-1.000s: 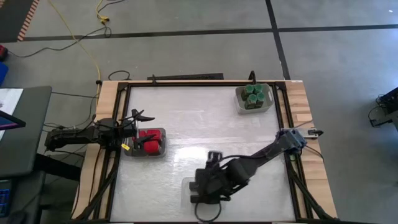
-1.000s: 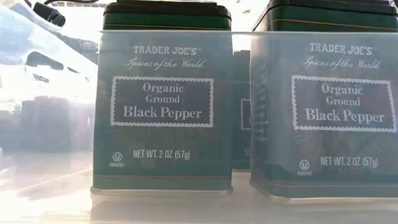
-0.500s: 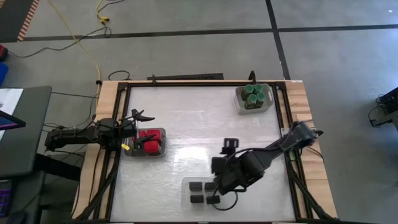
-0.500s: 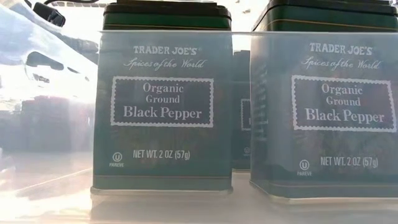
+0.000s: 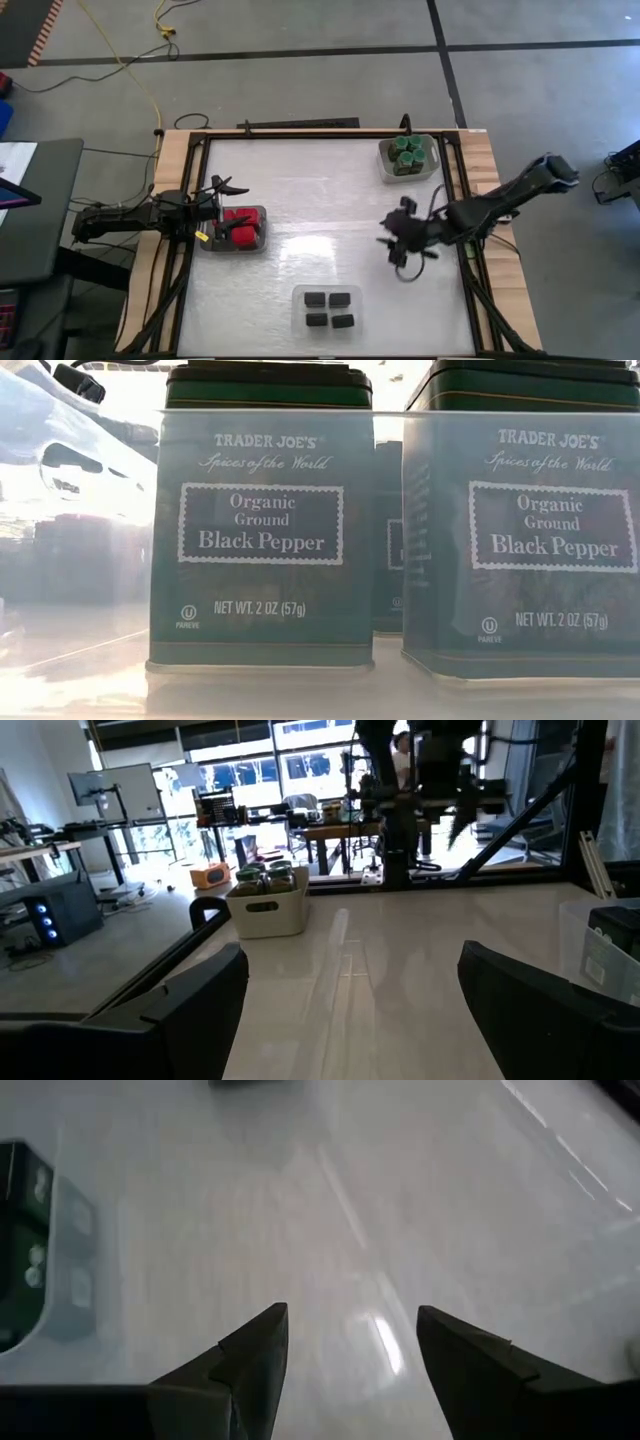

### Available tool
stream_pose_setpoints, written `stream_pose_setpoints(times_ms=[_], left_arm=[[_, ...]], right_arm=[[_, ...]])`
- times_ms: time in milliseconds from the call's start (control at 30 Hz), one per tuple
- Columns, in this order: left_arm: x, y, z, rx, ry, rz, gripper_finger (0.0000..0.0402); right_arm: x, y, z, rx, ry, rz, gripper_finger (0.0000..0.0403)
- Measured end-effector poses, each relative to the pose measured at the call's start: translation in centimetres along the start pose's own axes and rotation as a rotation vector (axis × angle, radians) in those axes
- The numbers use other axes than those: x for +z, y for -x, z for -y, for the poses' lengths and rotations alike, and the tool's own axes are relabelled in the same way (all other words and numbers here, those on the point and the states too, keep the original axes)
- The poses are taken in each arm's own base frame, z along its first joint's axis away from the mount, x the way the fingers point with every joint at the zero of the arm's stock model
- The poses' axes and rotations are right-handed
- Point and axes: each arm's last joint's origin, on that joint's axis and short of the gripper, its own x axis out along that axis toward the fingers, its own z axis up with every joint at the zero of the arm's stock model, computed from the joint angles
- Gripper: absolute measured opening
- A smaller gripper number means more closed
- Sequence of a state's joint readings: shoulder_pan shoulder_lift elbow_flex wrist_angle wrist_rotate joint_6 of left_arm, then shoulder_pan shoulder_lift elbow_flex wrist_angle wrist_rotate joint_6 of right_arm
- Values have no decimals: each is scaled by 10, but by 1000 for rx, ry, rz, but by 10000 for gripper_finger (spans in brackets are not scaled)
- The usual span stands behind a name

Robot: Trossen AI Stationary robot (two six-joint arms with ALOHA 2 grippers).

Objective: Sort spices by type
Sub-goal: Return to Home Position

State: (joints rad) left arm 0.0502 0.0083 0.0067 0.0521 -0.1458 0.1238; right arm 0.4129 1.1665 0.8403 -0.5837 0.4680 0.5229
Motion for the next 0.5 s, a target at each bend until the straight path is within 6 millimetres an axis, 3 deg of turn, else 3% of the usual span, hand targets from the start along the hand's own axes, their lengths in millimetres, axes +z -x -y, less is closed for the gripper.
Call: stream_pose_setpoints(times_ms=[233, 500], left_arm=[[0, 0, 0, 0, 0, 0, 347], [0, 0, 0, 0, 0, 0, 347]], right_arm=[[-43, -1, 47, 57, -123, 256, 249], [-84, 2, 78, 117, -189, 366, 249]])
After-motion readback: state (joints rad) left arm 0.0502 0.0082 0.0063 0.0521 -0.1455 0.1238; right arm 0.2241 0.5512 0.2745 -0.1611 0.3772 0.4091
